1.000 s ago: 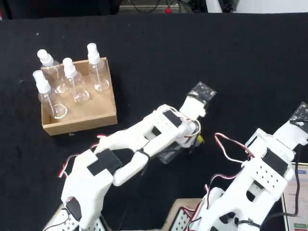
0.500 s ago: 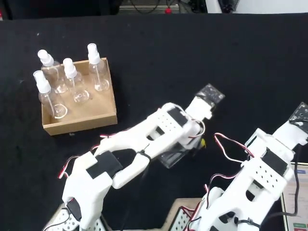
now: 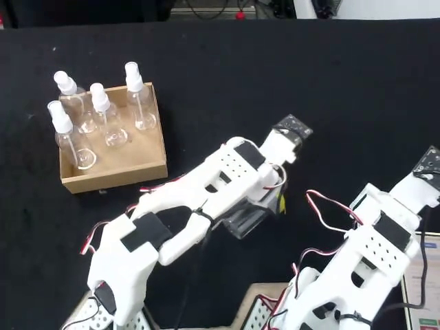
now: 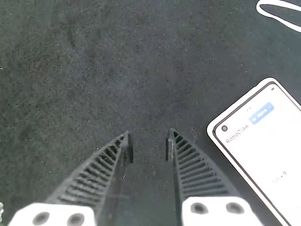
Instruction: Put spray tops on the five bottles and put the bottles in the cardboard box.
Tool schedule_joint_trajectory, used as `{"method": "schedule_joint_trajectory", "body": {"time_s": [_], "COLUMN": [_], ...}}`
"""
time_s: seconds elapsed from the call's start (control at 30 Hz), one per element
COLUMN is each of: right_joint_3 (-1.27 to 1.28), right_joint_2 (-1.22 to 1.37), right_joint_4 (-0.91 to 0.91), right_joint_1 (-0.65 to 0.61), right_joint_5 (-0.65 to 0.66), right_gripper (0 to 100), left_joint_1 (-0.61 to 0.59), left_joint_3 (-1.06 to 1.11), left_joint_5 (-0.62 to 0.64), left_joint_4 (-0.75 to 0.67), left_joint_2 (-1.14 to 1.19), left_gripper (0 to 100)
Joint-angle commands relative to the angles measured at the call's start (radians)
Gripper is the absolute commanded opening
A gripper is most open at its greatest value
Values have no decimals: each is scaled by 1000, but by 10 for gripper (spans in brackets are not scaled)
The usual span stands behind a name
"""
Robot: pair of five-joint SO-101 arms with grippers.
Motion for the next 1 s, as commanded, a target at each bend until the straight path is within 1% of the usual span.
{"method": "schedule_joint_trajectory", "body": {"time_s": [0.0, 0.2, 0.3, 0.37, 0.47, 0.57, 0.67, 0.8, 0.97], "right_joint_3": [-7, -7, -7, -7, -7, -7, -8, -13, -18], "right_joint_2": [-13, -13, -13, -13, -13, -13, -13, -13, -13], "right_joint_4": [-31, -31, -31, -31, -31, -31, -31, -31, -31], "right_joint_1": [18, 18, 18, 18, 18, 18, 18, 11, 11], "right_joint_5": [11, 11, 11, 11, 11, 11, 11, 11, 11], "right_gripper": [127, 127, 127, 127, 127, 127, 127, 127, 127], "left_joint_1": [-33, -18, 4, 25, 50, 59, 47, 4, -62], "left_joint_3": [31, 56, 67, 85, 90, 73, 22, -38, 27], "left_joint_5": [-9, -12, -63, -72, -75, -78, -80, -83, -126], "left_joint_4": [-55, -60, -64, -81, -91, -78, -8, 124, 192], "left_joint_2": [-61, -61, -60, -46, -35, -63, -129, -267, -440], "left_gripper": [324, 319, 261, 226, 198, 192, 192, 192, 192]}}
